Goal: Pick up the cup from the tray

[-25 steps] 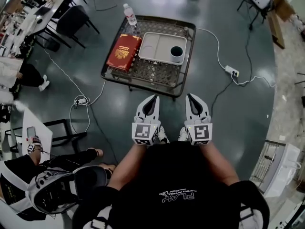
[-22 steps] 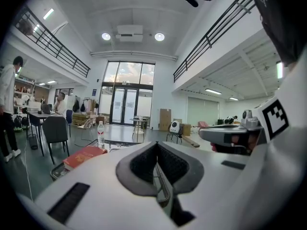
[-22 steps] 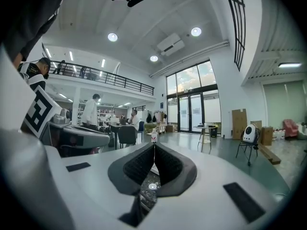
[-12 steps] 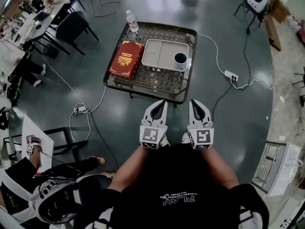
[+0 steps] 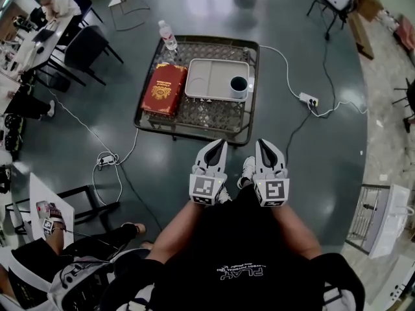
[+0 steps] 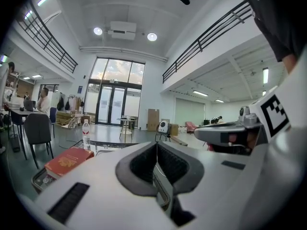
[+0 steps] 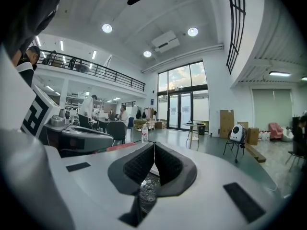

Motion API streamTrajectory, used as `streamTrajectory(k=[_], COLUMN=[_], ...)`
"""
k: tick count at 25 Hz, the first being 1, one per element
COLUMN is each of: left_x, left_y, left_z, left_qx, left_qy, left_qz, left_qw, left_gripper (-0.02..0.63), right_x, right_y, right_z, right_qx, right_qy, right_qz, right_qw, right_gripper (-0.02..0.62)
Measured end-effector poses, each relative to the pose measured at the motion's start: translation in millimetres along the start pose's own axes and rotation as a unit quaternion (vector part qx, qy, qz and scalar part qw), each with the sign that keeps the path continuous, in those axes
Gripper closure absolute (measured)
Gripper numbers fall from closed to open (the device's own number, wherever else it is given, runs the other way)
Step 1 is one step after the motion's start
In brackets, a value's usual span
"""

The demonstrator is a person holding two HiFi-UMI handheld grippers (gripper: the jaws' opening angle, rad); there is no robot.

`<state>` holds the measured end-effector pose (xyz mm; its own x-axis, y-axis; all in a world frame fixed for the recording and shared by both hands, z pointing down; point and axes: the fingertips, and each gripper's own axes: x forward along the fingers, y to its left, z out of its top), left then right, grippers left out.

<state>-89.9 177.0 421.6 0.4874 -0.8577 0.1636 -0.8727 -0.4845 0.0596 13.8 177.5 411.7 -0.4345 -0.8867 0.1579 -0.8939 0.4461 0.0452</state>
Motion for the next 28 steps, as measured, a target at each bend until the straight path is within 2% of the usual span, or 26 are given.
streamTrajectory(k=[5, 12, 19, 28], left_x=[30, 71, 115, 158], left_y=[2, 11, 18, 20], left_z=[-3, -1, -16, -20], left_qx=[0.008, -0.003, -0.004, 0.007], left_qy=[0.009, 0.012, 0.034, 0.047], left_qz=[0.000, 0.018, 0.028, 0.040], left_qw=[0.9999, 0.9998, 0.9990, 0.9981], left_gripper=[0.597, 0.595, 0.589, 0.589], right_x=[23, 62, 94, 125], right_y=[-21, -45, -63, -90], right_z=[-1, -4, -7, -10], right_qx=[0.012, 0.018, 0.020, 0.037], right_qy=[-0.003, 0.005, 0.012, 0.010], right_qz=[0.006, 0.037, 0.061, 0.089], right_qw=[1.000, 0.999, 0.998, 0.995], right_gripper=[0.586, 0.586, 0.586, 0.586])
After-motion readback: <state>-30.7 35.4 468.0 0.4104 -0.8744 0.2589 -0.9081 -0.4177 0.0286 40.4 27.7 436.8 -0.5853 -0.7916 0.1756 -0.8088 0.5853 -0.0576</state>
